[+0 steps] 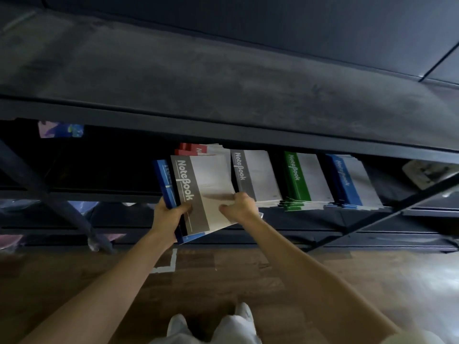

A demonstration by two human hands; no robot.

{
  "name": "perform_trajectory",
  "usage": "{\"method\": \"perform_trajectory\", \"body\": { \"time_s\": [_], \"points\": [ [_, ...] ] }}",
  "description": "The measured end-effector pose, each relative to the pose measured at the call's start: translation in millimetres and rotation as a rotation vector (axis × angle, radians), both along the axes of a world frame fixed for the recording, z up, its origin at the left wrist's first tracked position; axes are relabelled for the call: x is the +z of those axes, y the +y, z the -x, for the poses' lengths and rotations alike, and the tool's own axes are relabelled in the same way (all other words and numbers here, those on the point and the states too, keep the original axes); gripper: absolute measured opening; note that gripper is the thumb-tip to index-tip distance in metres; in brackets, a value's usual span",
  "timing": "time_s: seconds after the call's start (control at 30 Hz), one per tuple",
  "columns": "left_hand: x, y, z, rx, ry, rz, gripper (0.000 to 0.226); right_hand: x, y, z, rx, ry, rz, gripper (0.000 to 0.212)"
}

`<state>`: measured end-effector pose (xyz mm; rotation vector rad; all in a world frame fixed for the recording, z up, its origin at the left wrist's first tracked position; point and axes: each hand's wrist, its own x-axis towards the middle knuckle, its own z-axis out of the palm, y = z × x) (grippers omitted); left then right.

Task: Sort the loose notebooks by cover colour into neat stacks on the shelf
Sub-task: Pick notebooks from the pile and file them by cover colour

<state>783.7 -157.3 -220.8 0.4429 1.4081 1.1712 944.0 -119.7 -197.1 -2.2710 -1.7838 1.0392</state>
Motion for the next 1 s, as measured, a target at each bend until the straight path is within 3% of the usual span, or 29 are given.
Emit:
{"method": "perform_trajectory", "body": {
  "time_s": [0.17, 0.3, 0.47, 0.6, 0.7, 0.8, 0.93, 1.0],
  "points": [
    [-2.6, 12.1, -46.0, 0.004, 0.082, -0.027, 0.048, 4.6, -4.0, -34.6, -0.060, -0.017, -0.152, 0.032],
    [-2.4, 17.9, -73.6, 0.033, 0.090, -0.035, 0.039, -0.6, 0.8, -63.0, -0.099, 0.050, -0.213, 0.031],
    [-5.4, 28.2, -98.1, 0.078, 0.017, 0.018, 0.026, -5.9, 20.3, -93.6, -0.229, 0.196, -0.167, 0.022],
    [-8.3, 32.6, -114.5, 0.065, 0.135, -0.013, 0.028, -14.9, 31.1, -101.2, -0.159, 0.158, -0.001, 0.037],
    [-8.4, 36.0, -122.3, 0.073, 0.226, -0.028, 0.027, -20.7, 33.1, -104.3, -0.098, 0.145, -0.004, 0.043],
    [-10.2, 40.7, -127.3, 0.100, 0.260, -0.028, 0.029, -24.3, 35.7, -108.6, -0.167, 0.229, -0.045, 0.041],
    [-13.6, 43.3, -132.8, 0.141, 0.150, -0.008, 0.030, -28.0, 47.4, -119.4, -0.293, 0.368, -0.022, 0.010],
    [-12.7, 42.6, -135.6, 0.164, 0.088, -0.009, 0.038, -30.1, 52.7, -123.8, -0.261, 0.385, -0.002, 0.026]
  ]
}}
